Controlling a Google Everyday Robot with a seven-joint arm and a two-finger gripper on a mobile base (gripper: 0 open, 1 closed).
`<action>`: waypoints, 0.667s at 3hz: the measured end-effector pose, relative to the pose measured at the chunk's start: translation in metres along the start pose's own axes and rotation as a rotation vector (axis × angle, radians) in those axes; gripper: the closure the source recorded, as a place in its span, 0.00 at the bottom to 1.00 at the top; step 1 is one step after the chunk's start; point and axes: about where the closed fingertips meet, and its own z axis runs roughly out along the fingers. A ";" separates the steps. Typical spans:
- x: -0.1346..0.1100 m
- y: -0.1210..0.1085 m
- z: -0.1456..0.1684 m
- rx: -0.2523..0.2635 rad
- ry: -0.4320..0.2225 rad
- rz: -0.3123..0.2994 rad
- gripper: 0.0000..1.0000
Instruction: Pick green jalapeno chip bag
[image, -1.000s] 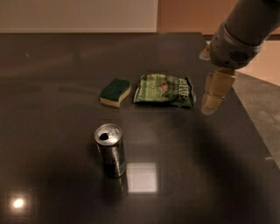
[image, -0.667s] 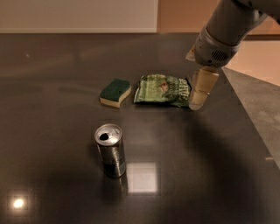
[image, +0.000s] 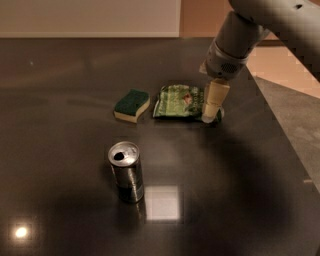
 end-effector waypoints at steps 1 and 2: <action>0.003 -0.014 0.018 -0.011 0.004 0.011 0.00; 0.005 -0.023 0.033 -0.030 0.006 0.010 0.00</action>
Offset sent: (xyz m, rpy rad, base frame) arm 0.0380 -0.0005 -0.0425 -0.0070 0.0558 0.0040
